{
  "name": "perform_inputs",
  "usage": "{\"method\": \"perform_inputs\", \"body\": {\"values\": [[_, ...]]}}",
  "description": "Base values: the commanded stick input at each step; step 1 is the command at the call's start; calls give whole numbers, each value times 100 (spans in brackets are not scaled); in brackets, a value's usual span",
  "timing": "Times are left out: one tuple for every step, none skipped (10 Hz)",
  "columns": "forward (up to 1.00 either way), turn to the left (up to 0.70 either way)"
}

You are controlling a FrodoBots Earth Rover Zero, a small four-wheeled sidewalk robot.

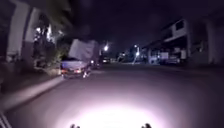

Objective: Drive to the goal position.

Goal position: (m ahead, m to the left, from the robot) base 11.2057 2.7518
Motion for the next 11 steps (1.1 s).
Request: {"method": "perform_inputs", "body": {"values": [[70, 0], [70, 0], [70, 0], [70, 0], [70, 0], [70, 0], [70, 0], [70, 0], [70, 0], [70, 0], [70, 0]]}}
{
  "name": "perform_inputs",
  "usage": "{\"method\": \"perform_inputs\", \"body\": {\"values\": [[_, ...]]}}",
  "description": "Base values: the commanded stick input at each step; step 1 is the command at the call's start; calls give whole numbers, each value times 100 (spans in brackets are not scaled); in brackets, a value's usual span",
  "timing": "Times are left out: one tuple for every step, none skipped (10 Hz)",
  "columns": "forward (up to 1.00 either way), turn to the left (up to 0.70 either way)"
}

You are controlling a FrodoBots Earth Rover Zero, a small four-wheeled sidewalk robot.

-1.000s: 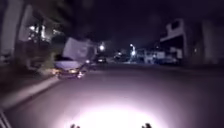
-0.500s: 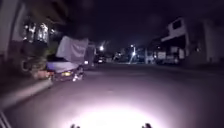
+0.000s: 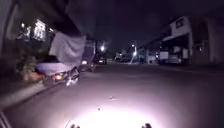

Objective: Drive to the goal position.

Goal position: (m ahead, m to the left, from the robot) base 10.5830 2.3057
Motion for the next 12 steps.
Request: {"method": "perform_inputs", "body": {"values": [[70, 0], [70, -13], [70, -25], [70, -9], [70, 0], [70, 0], [70, 0], [70, 0], [70, 0], [70, 0], [70, 0], [70, 0]]}}
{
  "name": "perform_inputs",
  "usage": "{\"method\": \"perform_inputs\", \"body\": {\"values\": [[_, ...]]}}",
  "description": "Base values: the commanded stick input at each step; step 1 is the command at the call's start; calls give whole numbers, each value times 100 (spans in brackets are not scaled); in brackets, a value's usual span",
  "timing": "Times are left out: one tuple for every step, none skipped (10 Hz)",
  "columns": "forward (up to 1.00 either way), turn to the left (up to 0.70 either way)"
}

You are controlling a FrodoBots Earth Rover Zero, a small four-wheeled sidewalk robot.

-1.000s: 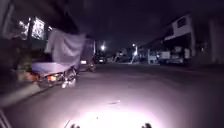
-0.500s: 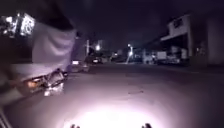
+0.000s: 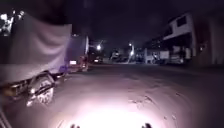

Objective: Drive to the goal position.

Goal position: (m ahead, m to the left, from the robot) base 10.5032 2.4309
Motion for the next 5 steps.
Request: {"method": "perform_inputs", "body": {"values": [[70, 0], [70, 0], [70, 0], [70, 0], [70, 0]]}}
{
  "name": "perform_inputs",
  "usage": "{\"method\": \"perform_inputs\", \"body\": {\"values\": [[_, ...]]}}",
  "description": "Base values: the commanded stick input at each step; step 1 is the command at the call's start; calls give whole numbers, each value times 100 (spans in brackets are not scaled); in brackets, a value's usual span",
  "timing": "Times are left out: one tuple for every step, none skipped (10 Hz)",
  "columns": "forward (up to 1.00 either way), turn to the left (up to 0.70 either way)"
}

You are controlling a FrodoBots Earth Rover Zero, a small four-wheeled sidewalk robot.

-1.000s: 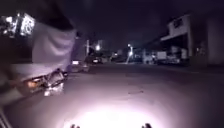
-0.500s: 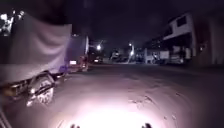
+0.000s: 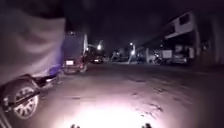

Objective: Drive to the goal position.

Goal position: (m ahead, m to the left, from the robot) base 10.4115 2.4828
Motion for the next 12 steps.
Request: {"method": "perform_inputs", "body": {"values": [[70, 0], [70, 0], [70, 0], [70, 0], [70, 0], [70, 0], [70, 0], [70, 0], [70, 0], [70, 0], [70, 0], [70, 0]]}}
